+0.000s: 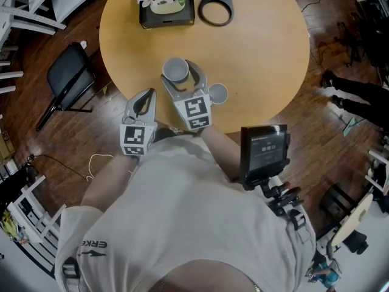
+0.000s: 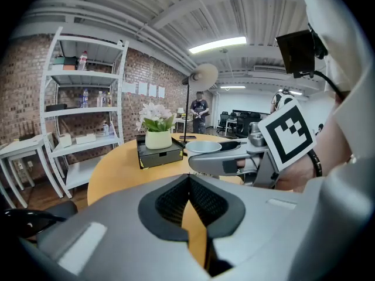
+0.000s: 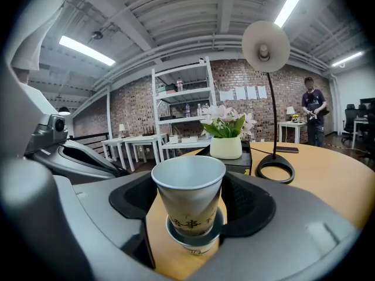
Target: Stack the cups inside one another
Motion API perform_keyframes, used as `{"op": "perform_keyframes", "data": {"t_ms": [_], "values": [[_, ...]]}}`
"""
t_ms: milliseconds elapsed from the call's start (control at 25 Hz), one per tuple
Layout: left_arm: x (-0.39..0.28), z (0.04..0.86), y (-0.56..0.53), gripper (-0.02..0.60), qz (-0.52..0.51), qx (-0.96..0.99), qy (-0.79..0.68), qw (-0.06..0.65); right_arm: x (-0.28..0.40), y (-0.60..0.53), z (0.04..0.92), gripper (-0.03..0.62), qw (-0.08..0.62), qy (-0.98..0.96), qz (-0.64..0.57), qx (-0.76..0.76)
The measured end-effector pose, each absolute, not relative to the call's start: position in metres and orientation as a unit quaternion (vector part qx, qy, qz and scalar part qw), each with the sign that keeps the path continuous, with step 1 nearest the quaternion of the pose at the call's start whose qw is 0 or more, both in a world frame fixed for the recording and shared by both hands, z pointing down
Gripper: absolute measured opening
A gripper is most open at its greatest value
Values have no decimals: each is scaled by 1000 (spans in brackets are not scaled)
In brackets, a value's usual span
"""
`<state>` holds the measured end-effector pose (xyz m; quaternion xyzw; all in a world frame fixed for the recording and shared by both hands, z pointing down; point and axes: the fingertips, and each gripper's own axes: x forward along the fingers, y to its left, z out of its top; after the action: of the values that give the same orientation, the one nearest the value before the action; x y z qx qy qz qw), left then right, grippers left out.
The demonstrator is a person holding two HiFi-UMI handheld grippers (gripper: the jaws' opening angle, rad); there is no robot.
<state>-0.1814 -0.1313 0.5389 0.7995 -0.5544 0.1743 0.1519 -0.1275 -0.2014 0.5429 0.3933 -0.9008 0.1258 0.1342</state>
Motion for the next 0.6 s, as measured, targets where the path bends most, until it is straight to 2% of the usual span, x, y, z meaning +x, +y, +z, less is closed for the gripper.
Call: {"op": "perform_keyframes", "data": {"t_ms": [240, 600], "values": [[-181, 539, -132, 2, 176, 801, -551, 153, -129, -200, 552, 398, 156, -898, 130, 390], [-181, 538, -134, 2, 173, 805, -547, 153, -129, -202, 549, 399, 159, -897, 126, 393]]}}
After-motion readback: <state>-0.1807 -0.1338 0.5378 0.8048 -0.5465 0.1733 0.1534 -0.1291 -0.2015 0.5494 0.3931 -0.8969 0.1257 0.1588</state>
